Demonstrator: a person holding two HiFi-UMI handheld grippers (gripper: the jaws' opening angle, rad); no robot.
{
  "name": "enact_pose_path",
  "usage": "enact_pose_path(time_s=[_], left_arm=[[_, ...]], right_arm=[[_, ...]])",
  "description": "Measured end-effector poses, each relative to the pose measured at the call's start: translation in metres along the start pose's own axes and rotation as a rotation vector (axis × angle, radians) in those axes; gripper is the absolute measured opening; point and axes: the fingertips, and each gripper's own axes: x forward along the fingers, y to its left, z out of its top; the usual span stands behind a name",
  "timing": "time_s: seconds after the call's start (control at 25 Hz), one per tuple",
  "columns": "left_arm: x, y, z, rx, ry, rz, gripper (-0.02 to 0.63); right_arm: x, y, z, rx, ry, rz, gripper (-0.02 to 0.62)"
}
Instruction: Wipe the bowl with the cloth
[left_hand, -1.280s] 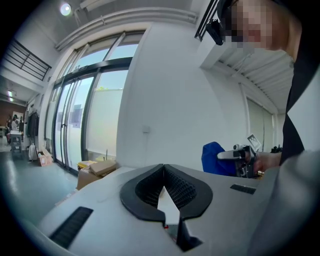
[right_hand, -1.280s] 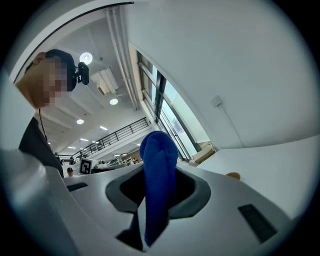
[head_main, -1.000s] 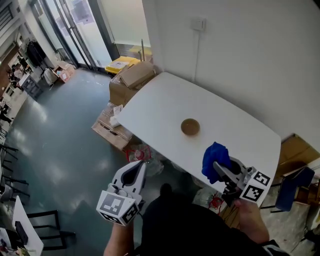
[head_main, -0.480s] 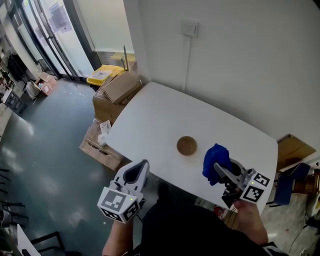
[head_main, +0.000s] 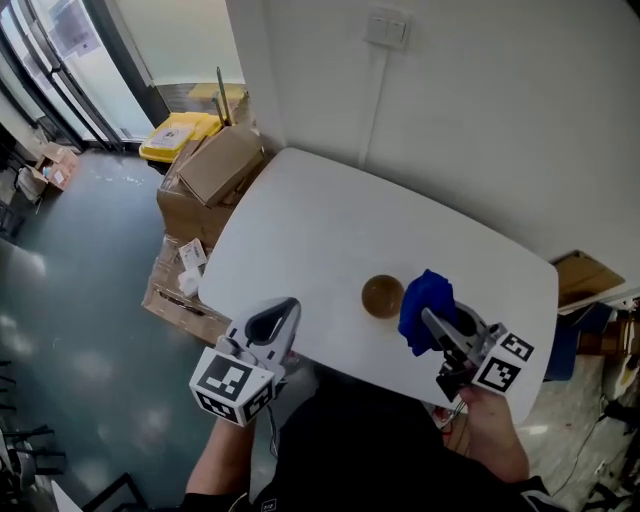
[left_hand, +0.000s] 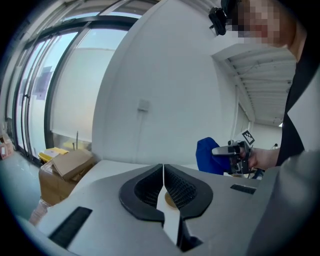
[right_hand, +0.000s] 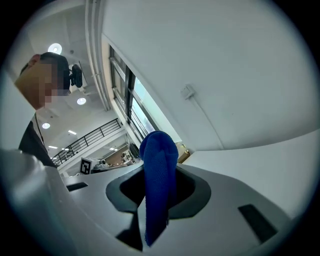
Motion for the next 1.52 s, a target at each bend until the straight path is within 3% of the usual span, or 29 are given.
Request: enact_pose_path(time_s=[0.28,0.72,0.84,0.96,1.28,1.52], left_arm=[[0.059,-0.02,-0.027,-0.017,0.087,-0.076,0.014],[0.126,-0.039,-0.077,-0.044,0.152,-0.012,0.014],[0.143,-0.031,-0.1,-0.095,0.188,0.017,0.03],[0.156,-0.027,-0.127,-0.17,0.258,0.033,0.118],[0.192,-0.012,-0.174,-0.23,0.372,0.044,0.126],[0.212,-0.015,-0.195,-0.289,0.42,0.008,0.133]], right_arm=[[0.02,-0.036,-0.017,0.032,0.042,-0.038,0.089],[0.038,-0.077,-0.058,-0.01,0.163,-0.087,0.089],[0.048,-0.088,-0.08,0.009,0.202,-0.105,0.089],[0.054,-0.096,-0.096,0.042,0.236,-0.113,0.089],[0.074,-0.123,-0.121,0.07,0.317,-0.114,0.089],[0.078,-0.146,-0.15,0.091,0.412,-0.143,0.089]])
